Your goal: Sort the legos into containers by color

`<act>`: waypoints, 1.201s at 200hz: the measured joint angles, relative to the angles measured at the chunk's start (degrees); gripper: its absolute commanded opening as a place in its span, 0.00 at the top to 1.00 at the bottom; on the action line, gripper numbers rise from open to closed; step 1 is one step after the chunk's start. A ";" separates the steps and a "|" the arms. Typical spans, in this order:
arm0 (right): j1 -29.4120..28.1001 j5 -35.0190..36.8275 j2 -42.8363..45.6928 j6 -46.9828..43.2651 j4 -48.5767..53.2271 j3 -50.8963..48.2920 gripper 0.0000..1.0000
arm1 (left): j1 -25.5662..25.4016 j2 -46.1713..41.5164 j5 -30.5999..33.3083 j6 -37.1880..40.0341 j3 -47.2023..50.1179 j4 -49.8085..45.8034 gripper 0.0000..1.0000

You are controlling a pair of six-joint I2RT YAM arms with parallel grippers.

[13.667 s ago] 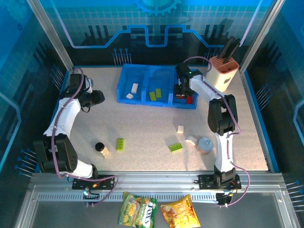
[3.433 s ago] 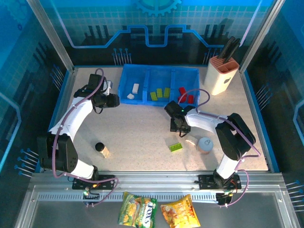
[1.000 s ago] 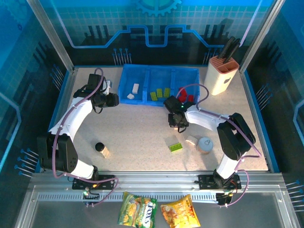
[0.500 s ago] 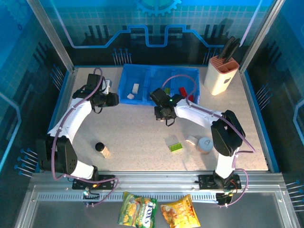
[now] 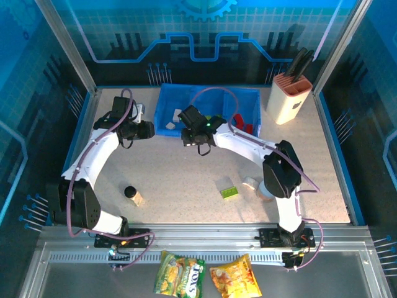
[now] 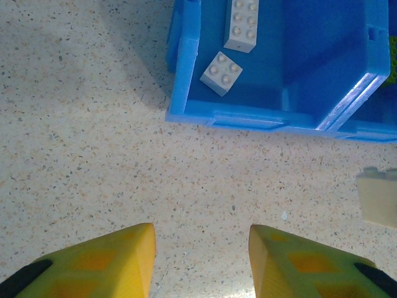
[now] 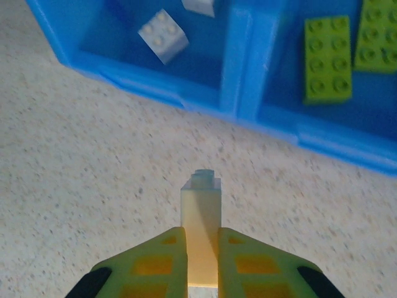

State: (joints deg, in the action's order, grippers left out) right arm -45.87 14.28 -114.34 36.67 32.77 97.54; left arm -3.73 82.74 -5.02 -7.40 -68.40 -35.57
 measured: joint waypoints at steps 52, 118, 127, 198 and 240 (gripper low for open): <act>0.00 0.72 -6.16 -3.34 -8.90 5.31 0.85 | 0.15 -0.52 0.00 -0.11 0.33 0.33 0.55; -0.24 8.68 -15.63 -6.80 -13.33 14.05 0.86 | 0.20 -0.74 0.02 -0.11 0.33 0.37 0.55; -0.33 9.77 -16.57 -7.19 -13.33 15.08 0.86 | 0.20 -0.74 0.02 -0.11 0.33 0.37 0.55; -0.92 15.78 -19.56 -8.70 -11.23 18.51 0.79 | 0.20 -0.74 0.02 -0.11 0.37 0.37 0.55; -1.01 17.22 -20.04 -9.07 -9.70 18.51 0.73 | 0.20 -0.74 0.02 -0.11 0.37 0.37 0.55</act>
State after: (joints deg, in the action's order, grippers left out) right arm -46.87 31.51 -134.39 27.59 23.07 116.05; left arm -3.53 82.00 -4.99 -7.51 -68.03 -35.20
